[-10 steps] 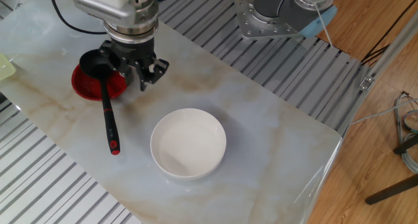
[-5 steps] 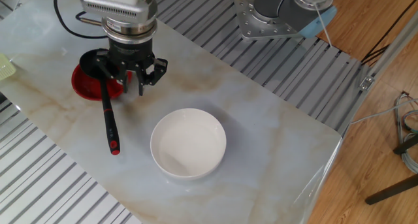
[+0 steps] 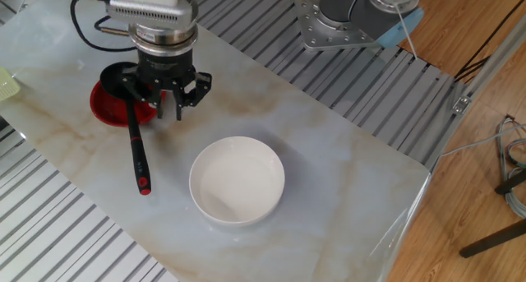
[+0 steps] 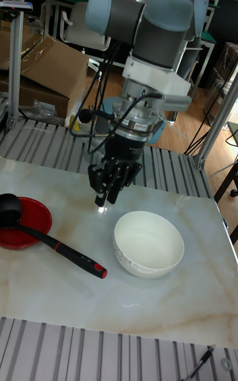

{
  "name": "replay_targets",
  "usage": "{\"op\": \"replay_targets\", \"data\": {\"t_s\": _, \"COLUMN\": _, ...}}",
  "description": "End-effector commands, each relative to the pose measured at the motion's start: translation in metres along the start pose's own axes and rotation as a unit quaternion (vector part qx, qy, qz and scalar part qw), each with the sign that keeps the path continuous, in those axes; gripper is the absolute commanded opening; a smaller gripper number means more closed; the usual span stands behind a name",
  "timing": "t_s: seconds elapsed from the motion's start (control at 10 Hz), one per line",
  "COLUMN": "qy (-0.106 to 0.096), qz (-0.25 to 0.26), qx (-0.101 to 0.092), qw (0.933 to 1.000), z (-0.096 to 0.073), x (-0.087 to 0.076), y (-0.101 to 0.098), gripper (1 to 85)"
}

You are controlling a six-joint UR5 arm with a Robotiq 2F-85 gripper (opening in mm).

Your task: Scoop water with a large spoon from one bowl to another

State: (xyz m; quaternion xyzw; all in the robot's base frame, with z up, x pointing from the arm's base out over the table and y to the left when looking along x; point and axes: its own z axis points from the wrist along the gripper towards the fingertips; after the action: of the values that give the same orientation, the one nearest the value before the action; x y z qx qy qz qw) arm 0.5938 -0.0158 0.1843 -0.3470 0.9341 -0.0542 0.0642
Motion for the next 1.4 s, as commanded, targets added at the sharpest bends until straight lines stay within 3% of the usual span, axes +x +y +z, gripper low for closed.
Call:
{"op": "replay_targets", "data": {"t_s": 0.0, "qy": -0.001, "qz": -0.049, "qx": 0.004, "qw": 0.9988, "z": 0.024, "x": -0.017, "y": -0.016, "gripper": 37.7}}
{"op": "replay_targets", "data": {"t_s": 0.2, "qy": -0.016, "qz": -0.037, "qx": -0.003, "qw": 0.9992, "z": 0.023, "x": -0.025, "y": -0.009, "gripper": 39.0}}
{"op": "replay_targets", "data": {"t_s": 0.4, "qy": -0.019, "qz": -0.048, "qx": 0.021, "qw": 0.9985, "z": 0.022, "x": -0.027, "y": -0.021, "gripper": 38.7}}
{"op": "replay_targets", "data": {"t_s": 0.5, "qy": -0.025, "qz": -0.055, "qx": 0.016, "qw": 0.998, "z": 0.022, "x": -0.029, "y": -0.019, "gripper": 38.7}}
{"op": "replay_targets", "data": {"t_s": 0.7, "qy": -0.027, "qz": -0.093, "qx": 0.019, "qw": 0.9951, "z": 0.03, "x": -0.039, "y": -0.041, "gripper": 38.0}}
{"op": "replay_targets", "data": {"t_s": 0.8, "qy": -0.027, "qz": -0.113, "qx": 0.003, "qw": 0.9932, "z": 0.035, "x": -0.048, "y": -0.053, "gripper": 39.3}}
{"op": "replay_targets", "data": {"t_s": 0.9, "qy": -0.02, "qz": -0.122, "qx": 0.013, "qw": 0.9922, "z": 0.036, "x": -0.051, "y": -0.065, "gripper": 40.0}}
{"op": "replay_targets", "data": {"t_s": 1.1, "qy": -0.027, "qz": -0.098, "qx": 0.005, "qw": 0.9948, "z": 0.036, "x": -0.057, "y": -0.059, "gripper": 41.3}}
{"op": "replay_targets", "data": {"t_s": 1.3, "qy": -0.021, "qz": -0.08, "qx": -0.003, "qw": 0.9966, "z": 0.036, "x": -0.053, "y": -0.055, "gripper": 42.0}}
